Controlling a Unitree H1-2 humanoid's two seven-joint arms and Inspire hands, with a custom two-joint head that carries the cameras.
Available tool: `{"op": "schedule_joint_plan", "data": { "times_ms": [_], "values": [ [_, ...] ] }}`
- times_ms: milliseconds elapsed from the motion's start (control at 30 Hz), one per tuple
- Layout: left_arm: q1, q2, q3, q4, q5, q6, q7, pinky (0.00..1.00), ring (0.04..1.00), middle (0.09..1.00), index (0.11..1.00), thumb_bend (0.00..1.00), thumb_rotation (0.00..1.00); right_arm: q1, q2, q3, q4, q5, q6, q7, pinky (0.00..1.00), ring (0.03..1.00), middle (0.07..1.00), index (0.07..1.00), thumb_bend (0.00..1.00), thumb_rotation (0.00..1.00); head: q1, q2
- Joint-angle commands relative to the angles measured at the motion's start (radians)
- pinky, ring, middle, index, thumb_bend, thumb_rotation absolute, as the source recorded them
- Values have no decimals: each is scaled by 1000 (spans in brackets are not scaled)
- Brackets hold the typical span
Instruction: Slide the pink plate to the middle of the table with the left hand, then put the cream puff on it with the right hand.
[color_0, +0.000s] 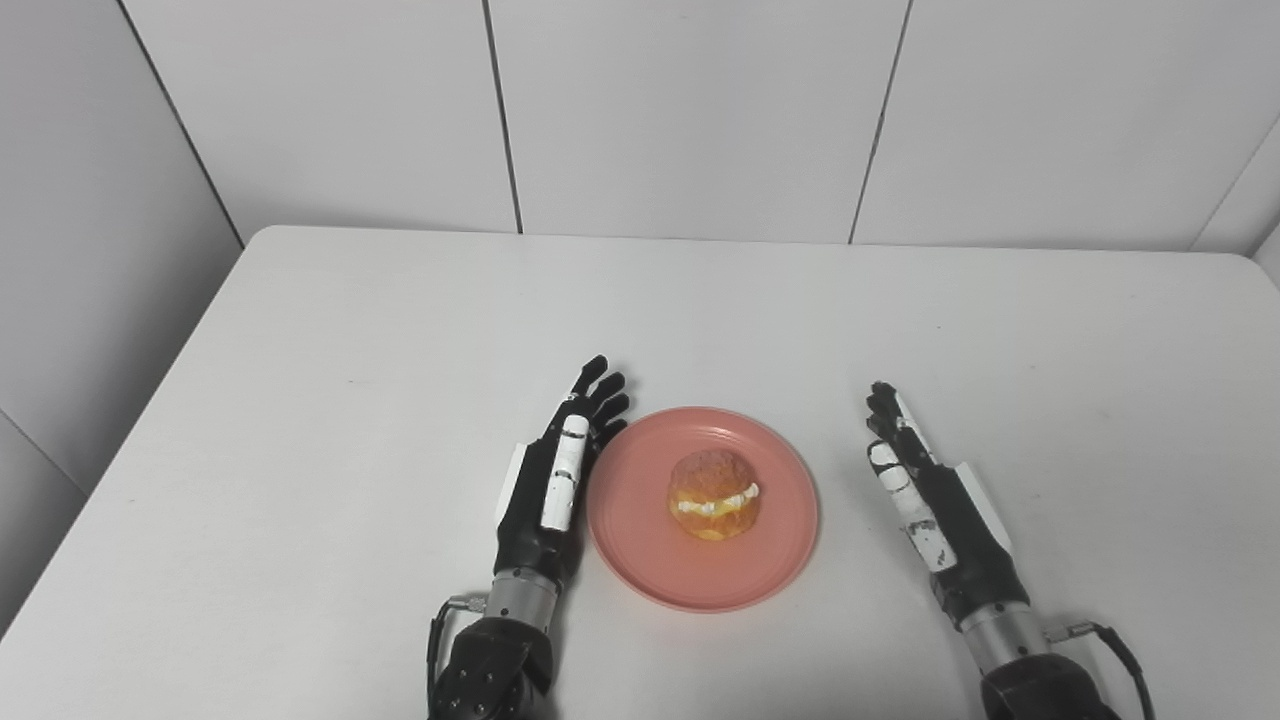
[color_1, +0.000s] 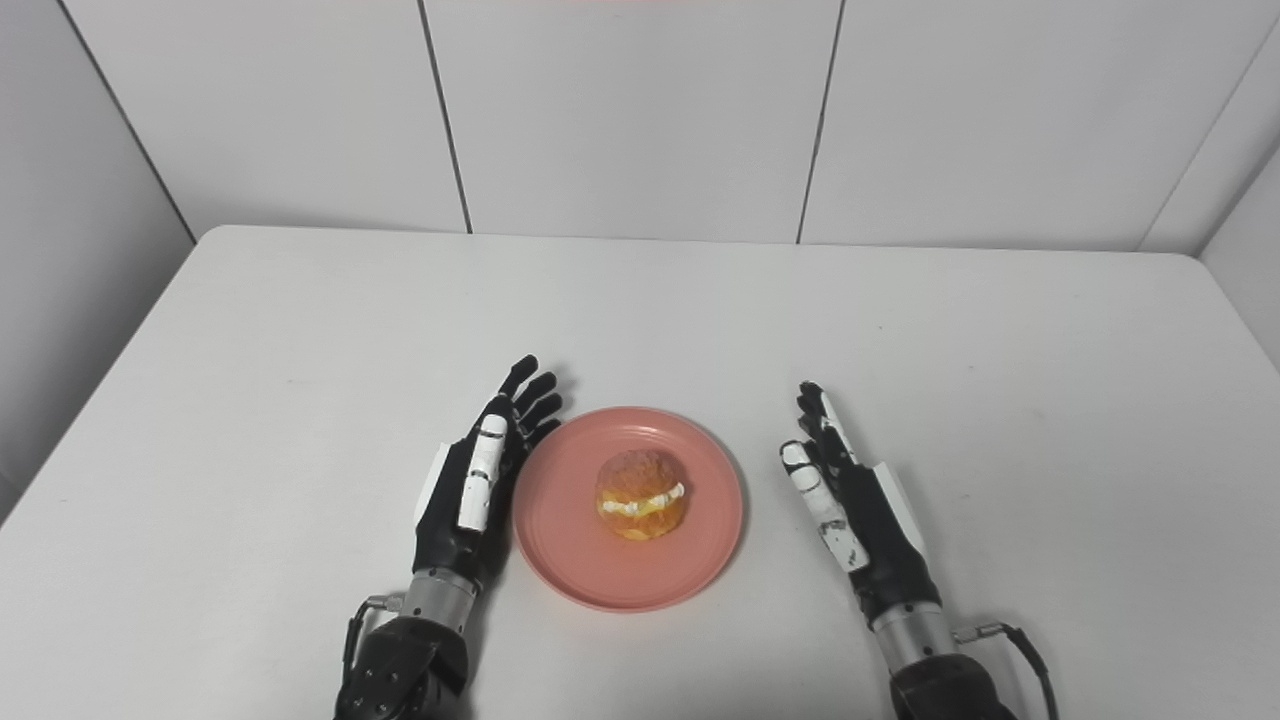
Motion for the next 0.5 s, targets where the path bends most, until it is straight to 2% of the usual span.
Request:
{"op": "schedule_joint_plan", "data": {
  "times_ms": [0,233,367,467],
  "values": [
    [46,13,7,6,-2,24,1,885,895,906,896,414,1000,-2,2,11,16,7,-33,3,973,987,998,1000,469,1000,3,0],
    [70,17,12,-8,-5,12,-2,891,893,904,893,420,1000,0,8,23,56,3,-69,-8,959,969,985,996,427,1000,3,-2],
    [77,17,23,-17,-12,19,3,890,891,901,891,401,1000,-2,12,33,64,-15,-72,-21,950,966,978,987,491,1000,2,-3],
    [77,21,27,-7,-12,4,-2,889,891,902,892,398,1000,-3,12,44,75,-33,-82,-30,948,966,976,984,499,1000,3,-5]
  ]
}}
